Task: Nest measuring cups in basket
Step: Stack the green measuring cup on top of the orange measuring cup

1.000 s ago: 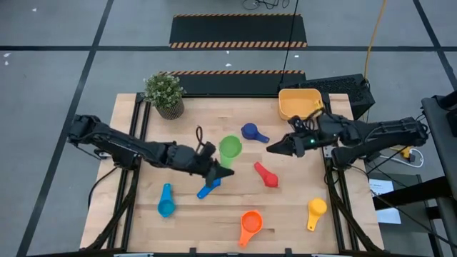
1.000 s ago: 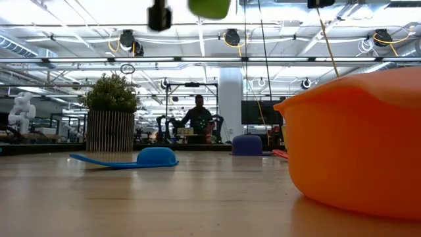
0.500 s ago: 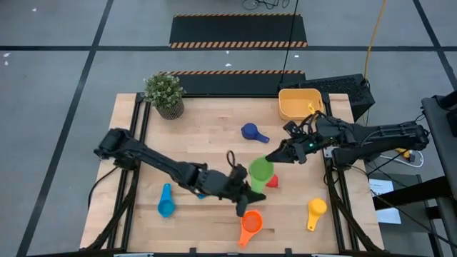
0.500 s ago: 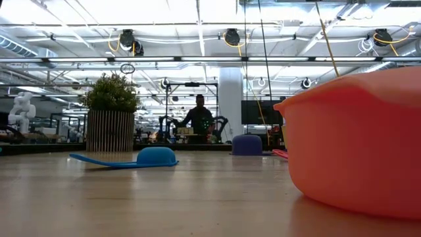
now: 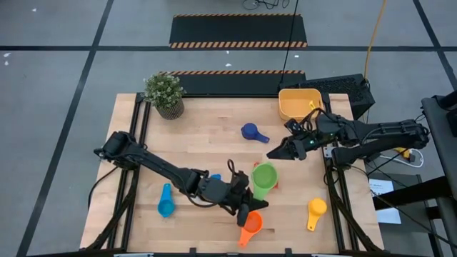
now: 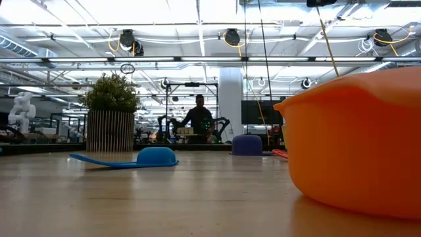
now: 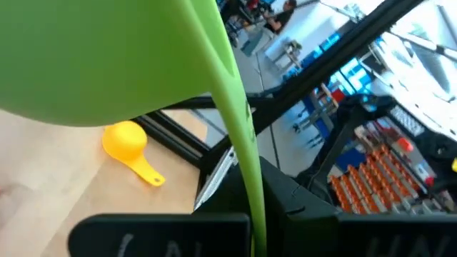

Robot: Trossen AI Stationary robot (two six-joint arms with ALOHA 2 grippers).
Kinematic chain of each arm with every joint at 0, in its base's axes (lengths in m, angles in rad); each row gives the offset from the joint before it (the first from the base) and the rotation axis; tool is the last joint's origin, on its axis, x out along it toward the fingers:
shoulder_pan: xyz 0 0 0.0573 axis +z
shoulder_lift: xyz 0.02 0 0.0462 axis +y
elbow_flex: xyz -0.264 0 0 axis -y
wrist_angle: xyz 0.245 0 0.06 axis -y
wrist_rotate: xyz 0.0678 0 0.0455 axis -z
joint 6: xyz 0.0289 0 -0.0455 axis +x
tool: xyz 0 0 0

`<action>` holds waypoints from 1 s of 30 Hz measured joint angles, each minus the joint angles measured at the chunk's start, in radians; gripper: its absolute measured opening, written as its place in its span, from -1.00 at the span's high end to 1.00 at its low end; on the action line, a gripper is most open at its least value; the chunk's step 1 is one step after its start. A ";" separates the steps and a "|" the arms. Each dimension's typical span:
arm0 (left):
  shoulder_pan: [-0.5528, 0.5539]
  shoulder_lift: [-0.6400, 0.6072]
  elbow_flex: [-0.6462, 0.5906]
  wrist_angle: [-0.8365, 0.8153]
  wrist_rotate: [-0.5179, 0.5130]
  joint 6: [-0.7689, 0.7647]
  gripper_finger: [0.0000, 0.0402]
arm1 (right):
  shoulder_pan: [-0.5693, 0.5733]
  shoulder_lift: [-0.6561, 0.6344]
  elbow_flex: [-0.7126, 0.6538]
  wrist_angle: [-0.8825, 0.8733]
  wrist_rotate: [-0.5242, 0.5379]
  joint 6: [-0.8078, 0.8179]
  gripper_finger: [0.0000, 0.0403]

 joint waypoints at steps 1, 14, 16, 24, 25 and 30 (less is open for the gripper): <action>0.003 0.000 0.000 0.000 0.019 0.005 0.99 | 0.000 0.000 0.000 0.000 0.000 0.009 0.18; 0.062 0.000 0.000 0.002 0.255 -0.003 0.99 | 0.000 0.000 0.000 -0.001 -0.029 0.038 0.31; 0.070 0.000 0.000 0.002 0.280 -0.004 0.99 | 0.000 0.000 0.000 -0.001 -0.046 0.040 0.34; 0.099 0.000 0.000 0.001 0.329 -0.021 0.99 | -0.002 0.000 0.000 -0.037 -0.160 0.051 0.37; 0.101 0.000 0.000 0.000 0.344 -0.030 0.99 | -0.001 0.000 0.000 -0.047 -0.171 0.051 0.37; 0.103 0.000 -0.001 0.001 0.388 -0.038 0.99 | -0.002 0.000 0.000 -0.054 -0.249 0.048 0.37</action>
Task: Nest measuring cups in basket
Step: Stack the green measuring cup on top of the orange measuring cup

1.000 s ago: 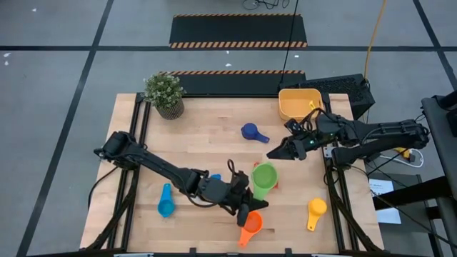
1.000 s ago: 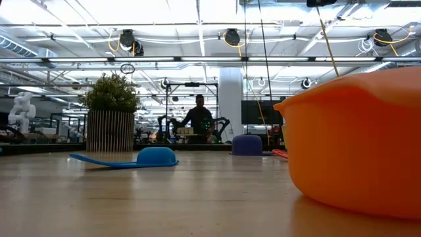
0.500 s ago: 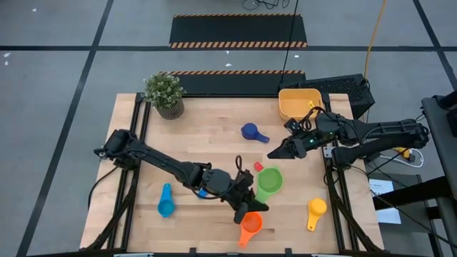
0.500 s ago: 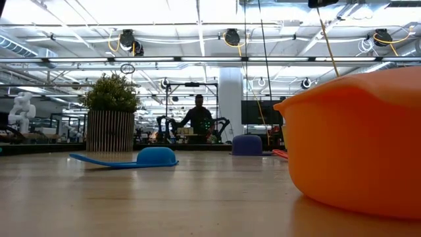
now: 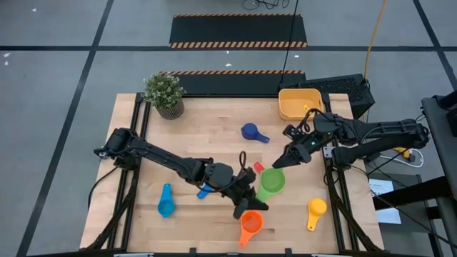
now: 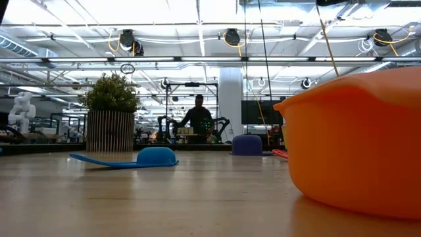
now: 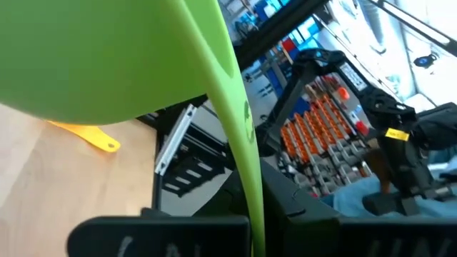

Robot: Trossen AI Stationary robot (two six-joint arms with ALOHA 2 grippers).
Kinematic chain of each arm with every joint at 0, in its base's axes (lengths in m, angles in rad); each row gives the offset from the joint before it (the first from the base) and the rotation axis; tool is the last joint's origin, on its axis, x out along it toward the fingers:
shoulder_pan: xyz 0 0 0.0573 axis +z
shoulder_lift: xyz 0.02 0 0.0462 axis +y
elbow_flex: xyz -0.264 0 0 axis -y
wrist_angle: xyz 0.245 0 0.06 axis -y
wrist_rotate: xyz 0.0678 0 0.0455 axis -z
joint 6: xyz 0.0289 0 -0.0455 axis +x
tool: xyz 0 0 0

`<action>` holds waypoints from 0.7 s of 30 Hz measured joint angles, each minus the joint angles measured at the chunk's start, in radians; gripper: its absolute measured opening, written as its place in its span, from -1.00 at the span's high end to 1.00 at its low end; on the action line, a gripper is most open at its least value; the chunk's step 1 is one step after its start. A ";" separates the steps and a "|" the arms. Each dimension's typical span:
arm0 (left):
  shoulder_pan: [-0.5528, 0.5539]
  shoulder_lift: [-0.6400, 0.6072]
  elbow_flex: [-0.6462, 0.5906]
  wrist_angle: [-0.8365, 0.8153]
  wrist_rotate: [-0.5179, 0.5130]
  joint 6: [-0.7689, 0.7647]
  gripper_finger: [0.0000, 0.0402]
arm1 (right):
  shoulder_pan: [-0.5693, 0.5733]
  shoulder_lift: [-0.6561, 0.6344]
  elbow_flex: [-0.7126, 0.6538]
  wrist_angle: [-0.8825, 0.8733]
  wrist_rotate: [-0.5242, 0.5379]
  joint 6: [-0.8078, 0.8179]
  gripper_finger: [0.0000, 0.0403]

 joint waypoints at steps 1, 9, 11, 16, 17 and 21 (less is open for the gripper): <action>-0.001 0.000 0.000 0.000 0.005 0.000 0.99 | -0.001 0.000 0.000 0.000 -0.020 0.000 0.38; -0.001 0.000 0.000 0.000 0.040 -0.020 0.99 | -0.001 0.000 0.000 -0.051 -0.135 -0.006 0.38; -0.002 0.000 0.000 -0.001 0.046 -0.026 0.99 | -0.001 0.000 0.000 -0.075 -0.160 -0.011 0.38; -0.005 0.000 0.000 0.000 0.050 -0.037 0.99 | -0.001 -0.001 0.000 -0.111 -0.191 -0.048 0.38; -0.005 0.000 0.000 0.000 0.050 -0.037 0.99 | -0.001 -0.001 0.000 -0.111 -0.198 -0.051 0.38; -0.011 0.000 0.000 0.000 0.044 -0.033 0.99 | 0.000 0.000 0.000 -0.112 -0.204 -0.068 0.37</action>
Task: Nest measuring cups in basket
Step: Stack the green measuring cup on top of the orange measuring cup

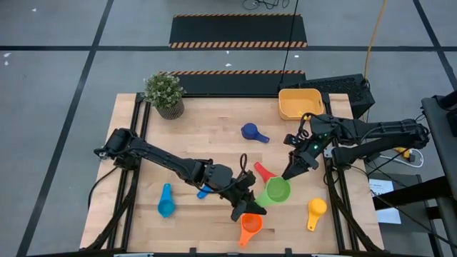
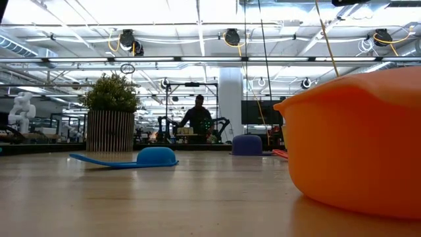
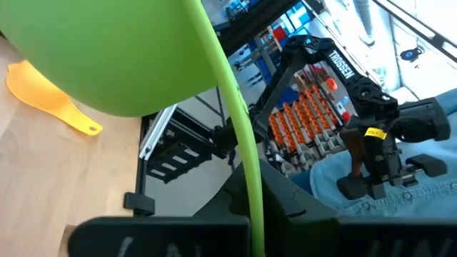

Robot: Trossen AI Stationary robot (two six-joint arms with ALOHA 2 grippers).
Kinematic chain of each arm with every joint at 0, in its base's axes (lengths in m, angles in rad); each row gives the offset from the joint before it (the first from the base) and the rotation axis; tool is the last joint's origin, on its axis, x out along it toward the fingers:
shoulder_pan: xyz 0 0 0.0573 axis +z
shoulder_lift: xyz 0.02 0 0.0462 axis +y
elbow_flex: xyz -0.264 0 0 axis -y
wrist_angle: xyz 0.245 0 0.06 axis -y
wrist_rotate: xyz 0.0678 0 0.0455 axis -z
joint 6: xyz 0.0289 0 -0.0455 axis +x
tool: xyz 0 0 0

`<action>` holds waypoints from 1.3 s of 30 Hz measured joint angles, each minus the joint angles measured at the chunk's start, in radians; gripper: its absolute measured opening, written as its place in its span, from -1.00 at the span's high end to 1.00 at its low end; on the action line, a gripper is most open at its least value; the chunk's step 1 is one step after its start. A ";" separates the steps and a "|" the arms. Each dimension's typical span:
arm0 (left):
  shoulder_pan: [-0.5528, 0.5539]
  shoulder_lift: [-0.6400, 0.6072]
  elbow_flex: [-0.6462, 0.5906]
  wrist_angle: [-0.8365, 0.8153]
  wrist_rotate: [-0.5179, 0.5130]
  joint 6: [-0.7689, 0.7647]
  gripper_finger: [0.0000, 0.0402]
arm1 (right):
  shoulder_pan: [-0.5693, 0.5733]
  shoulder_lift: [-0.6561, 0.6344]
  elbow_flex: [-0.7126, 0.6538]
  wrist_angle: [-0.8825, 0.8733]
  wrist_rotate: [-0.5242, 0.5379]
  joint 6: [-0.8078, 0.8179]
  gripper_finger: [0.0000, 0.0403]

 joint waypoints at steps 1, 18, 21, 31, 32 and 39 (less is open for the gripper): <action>-0.003 0.000 0.000 0.000 -0.005 0.002 0.99 | 0.000 0.000 0.000 0.000 0.000 -0.006 0.37; -0.015 0.000 0.000 0.002 -0.025 0.012 1.00 | -0.043 0.000 0.000 -0.008 -0.136 -0.014 0.37; -0.014 -0.001 0.000 0.002 -0.027 0.014 1.00 | -0.043 0.000 0.000 -0.008 -0.154 -0.018 0.37; -0.012 -0.001 0.000 0.002 -0.041 0.022 1.00 | -0.043 0.000 0.000 -0.035 -0.152 -0.067 0.43; -0.012 -0.001 0.000 0.001 -0.041 0.022 1.00 | -0.043 0.000 0.000 -0.043 -0.152 -0.077 0.46; -0.013 -0.001 0.000 -0.001 -0.041 0.017 0.96 | -0.044 0.000 0.000 -0.059 -0.149 -0.133 0.94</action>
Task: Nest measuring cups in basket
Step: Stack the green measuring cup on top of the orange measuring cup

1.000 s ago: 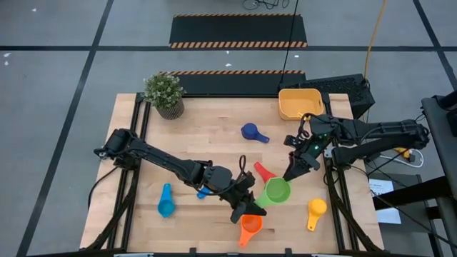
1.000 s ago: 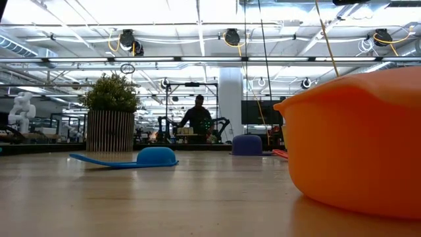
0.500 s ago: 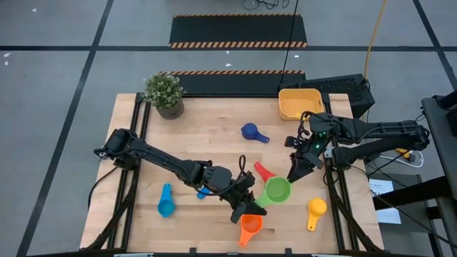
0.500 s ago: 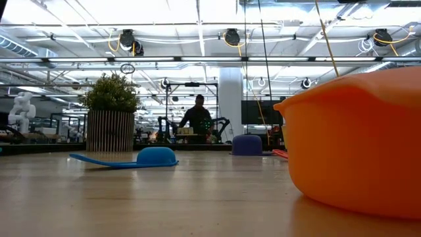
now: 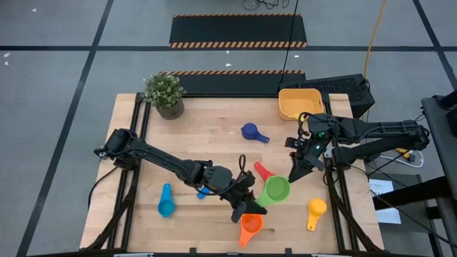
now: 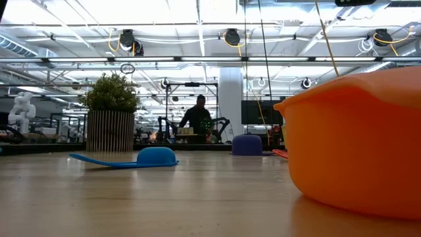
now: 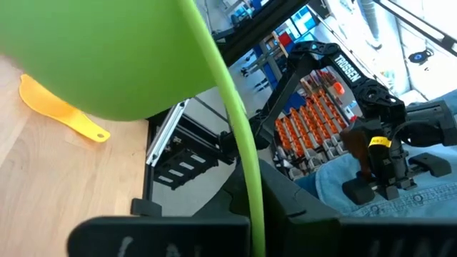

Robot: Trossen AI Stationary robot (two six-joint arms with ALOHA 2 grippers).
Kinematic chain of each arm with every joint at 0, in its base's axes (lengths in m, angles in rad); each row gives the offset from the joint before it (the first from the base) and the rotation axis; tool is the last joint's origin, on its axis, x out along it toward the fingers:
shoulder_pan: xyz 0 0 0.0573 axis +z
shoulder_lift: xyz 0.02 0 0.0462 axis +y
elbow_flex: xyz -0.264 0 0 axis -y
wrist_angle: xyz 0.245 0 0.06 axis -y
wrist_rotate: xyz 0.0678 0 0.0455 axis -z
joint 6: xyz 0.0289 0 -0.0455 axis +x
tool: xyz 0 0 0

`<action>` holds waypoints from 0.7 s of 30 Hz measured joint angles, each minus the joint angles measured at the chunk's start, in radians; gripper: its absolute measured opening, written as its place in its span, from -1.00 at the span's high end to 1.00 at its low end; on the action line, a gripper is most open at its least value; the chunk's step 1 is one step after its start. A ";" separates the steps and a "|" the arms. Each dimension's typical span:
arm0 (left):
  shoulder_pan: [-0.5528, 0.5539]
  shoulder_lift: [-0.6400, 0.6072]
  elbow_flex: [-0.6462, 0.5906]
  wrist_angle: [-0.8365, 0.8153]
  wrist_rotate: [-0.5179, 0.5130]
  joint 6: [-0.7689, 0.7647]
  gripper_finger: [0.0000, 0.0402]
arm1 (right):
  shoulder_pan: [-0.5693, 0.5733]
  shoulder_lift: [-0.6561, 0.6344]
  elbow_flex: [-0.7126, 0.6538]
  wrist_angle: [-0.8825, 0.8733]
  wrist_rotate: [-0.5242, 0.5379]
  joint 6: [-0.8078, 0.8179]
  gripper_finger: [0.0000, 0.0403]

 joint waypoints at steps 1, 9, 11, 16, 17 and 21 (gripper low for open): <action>0.000 0.000 0.000 0.001 -0.001 -0.006 0.93 | -0.001 0.000 0.000 -0.001 0.004 -0.008 0.96; 0.000 0.000 0.000 -0.008 -0.018 -0.119 0.62 | -0.002 0.000 0.000 -0.002 0.027 -0.035 0.99; 0.000 0.000 0.000 -0.034 -0.026 -0.147 0.52 | -0.002 0.000 0.000 -0.002 0.026 -0.035 0.99; -0.019 0.000 0.000 -0.079 -0.042 -0.201 0.26 | -0.005 -0.010 0.000 -0.007 -0.030 -0.044 1.00; -0.025 0.000 0.000 -0.079 -0.042 -0.210 0.22 | -0.008 -0.016 0.000 -0.013 -0.036 -0.046 1.00; -0.052 0.000 0.000 -0.086 -0.065 -0.227 0.08 | -0.015 -0.046 0.000 -0.080 -0.057 -0.060 1.00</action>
